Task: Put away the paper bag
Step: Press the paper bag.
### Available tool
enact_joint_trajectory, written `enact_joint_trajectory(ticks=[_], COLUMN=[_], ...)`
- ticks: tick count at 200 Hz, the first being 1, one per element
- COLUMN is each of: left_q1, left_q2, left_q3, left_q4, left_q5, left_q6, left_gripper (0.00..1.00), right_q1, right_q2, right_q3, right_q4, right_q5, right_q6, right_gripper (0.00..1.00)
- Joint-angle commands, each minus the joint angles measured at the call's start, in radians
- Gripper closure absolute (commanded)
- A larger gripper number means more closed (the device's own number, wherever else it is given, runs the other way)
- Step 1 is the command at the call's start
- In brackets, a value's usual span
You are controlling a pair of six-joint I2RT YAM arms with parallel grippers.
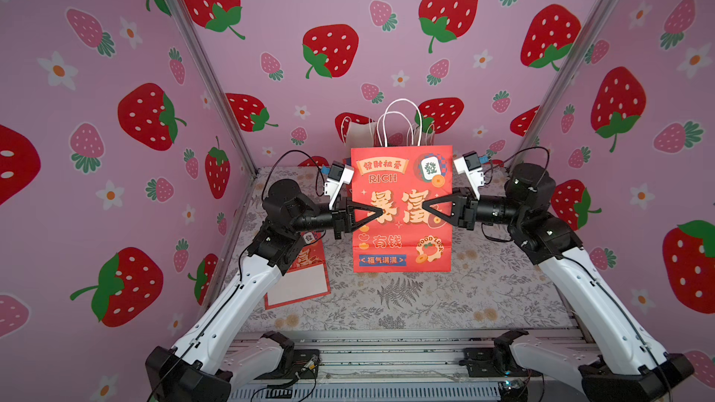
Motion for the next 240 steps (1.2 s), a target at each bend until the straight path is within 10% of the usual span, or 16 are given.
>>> enact_joint_trajectory(ticks=[1,22,55,94,138,203,240], left_q1=[0.005,0.005,0.005,0.005,0.005,0.005,0.009], left_q2=[-0.001,0.000,0.009,0.024,0.027,0.014,0.005], left_q3=[0.041,0.043,0.043,0.040,0.037,0.044,0.047], left_q4=[-0.004,-0.027,-0.072,-0.097,-0.112,-0.100,-0.101], left_q5=[-0.018,0.004,0.066,0.122,0.141,0.077,0.039], left_q6=[0.024,0.044,0.090,0.120,0.141,0.120,0.108], left_gripper=[1.00,0.96,0.57,0.50,0.58,1.00,1.00], right_q1=[0.013,0.013,0.012,0.009,0.006,0.006,0.007], right_q2=[-0.005,-0.013,-0.028,-0.054,-0.082,-0.053,-0.038], right_q3=[0.035,0.037,0.043,0.034,0.019,0.032,0.049], right_q4=[-0.046,-0.062,-0.065,-0.043,0.009,0.004,-0.057], right_q5=[-0.001,0.038,0.088,0.128,0.149,0.068,0.022], right_q6=[-0.030,-0.042,-0.036,-0.016,0.023,0.028,-0.011], right_gripper=[0.86,0.93,1.00,1.00,1.00,1.00,0.79])
